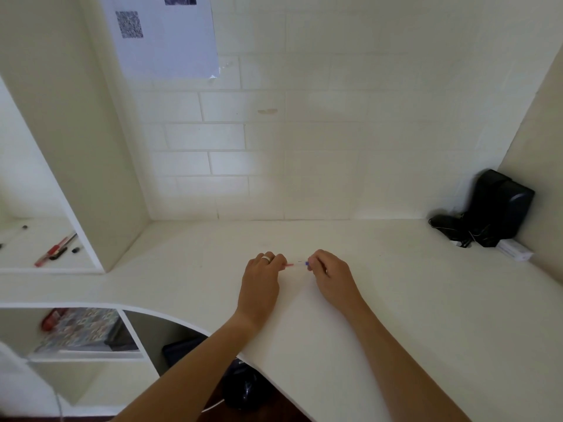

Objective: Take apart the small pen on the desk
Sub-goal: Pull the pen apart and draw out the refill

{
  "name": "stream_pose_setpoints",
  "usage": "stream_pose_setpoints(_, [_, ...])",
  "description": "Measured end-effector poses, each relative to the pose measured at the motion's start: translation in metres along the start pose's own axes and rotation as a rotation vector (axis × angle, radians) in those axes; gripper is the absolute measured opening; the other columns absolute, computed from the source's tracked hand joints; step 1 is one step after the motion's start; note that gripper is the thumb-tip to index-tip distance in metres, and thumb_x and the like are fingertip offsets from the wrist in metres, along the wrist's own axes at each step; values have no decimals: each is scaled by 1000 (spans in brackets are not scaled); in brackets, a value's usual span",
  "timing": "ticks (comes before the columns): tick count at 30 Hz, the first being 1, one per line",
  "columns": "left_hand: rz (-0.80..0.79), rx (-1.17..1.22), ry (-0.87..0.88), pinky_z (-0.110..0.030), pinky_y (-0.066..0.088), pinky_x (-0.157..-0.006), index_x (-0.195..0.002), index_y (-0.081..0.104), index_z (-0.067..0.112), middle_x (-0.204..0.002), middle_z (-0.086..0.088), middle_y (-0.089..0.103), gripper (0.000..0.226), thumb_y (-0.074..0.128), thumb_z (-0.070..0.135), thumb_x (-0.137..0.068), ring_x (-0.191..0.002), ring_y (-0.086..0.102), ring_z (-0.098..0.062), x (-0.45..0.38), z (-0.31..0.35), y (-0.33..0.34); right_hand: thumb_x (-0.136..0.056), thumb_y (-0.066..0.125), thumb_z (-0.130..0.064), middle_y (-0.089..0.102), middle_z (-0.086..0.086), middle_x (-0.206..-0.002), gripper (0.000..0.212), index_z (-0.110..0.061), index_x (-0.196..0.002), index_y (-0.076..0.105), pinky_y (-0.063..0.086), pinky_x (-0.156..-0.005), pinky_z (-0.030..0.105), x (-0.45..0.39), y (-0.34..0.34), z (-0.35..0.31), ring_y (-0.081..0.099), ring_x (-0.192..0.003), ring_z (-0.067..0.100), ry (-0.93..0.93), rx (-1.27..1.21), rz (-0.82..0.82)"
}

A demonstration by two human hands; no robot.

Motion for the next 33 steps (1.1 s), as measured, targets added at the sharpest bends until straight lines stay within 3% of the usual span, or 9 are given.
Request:
stream_pose_setpoints(3, [-7, -5, -5, -22, 31, -76, -95, 61, 23, -87, 8, 57, 18, 55, 7, -92, -87, 48, -14, -1, -1, 0, -95, 58, -16, 61, -2, -82, 5, -17, -90, 58, 41, -66, 17, 1, -2, -1, 53, -71, 10, -19, -36, 30])
stream_pose_setpoints(7, [-11, -3, -3, -24, 32, -75, -94, 61, 23, -86, 7, 57, 16, 54, 8, -93, -86, 47, -15, 0, 0, 0, -102, 47, -24, 63, 3, -75, 24, -15, -81, 56, 44, -65, 30, 1, 0, 0, 55, -68, 17, 46, -8, -7])
stream_pose_setpoints(12, [-13, 3, -8, -23, 30, -76, -95, 62, 23, -86, 7, 57, 16, 55, 9, -92, -85, 46, -13, 0, 0, 0, -97, 55, -20, 61, -1, -76, 9, -17, -88, 56, 39, -61, 16, 2, -3, -2, 49, -64, 6, 27, -50, 12])
stream_pose_setpoints(16, [-20, -5, -15, -23, 31, -76, -96, 61, 24, -87, 8, 57, 19, 55, 8, -91, -86, 49, -15, -1, 0, 0, -98, 56, -19, 59, -5, -70, 16, -18, -83, 58, 38, -58, 16, 3, -2, -3, 49, -61, 8, 12, -38, -10])
stream_pose_setpoints(20, [-18, -10, -31, -24, 34, -75, -97, 62, 21, -91, 5, 58, 23, 51, 3, -90, -86, 43, -15, 0, 1, -1, -96, 60, -12, 67, -2, -78, 10, -18, -88, 63, 46, -65, 16, 3, -4, -1, 62, -70, 13, 10, -75, 13])
stream_pose_setpoints(25, [-34, 19, -106, -26, 39, -76, -98, 61, 20, -96, 5, 57, 33, 44, -4, -85, -91, 43, -19, 0, -3, -1, -91, 62, -2, 71, -4, -83, 16, -18, -92, 65, 50, -69, 14, 4, -15, -2, 68, -77, 11, -6, -115, 198])
stream_pose_setpoints(28, [-16, 0, -91, -24, 37, -76, -96, 62, 22, -91, 6, 56, 24, 50, 2, -90, -87, 42, -15, 1, -3, 0, -87, 64, -2, 69, -6, -85, 19, -20, -90, 65, 50, -70, 16, 1, -20, -3, 65, -78, 10, -15, -18, 298])
stream_pose_setpoints(33, [-11, -3, -55, -24, 39, -81, -95, 69, 20, -88, 4, 61, 25, 56, 0, -88, -89, 51, -16, -3, -7, 6, -83, 64, -4, 65, 0, -81, 14, -16, -88, 68, 43, -65, 9, -35, -10, -18, 58, -70, 9, 1, 100, 211])
Point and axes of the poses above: each hand's wrist, its own x-axis away from the middle knuckle, its own y-axis out of the palm, z = x × y, the point moved 4 cm from there along -x, towards the middle knuckle
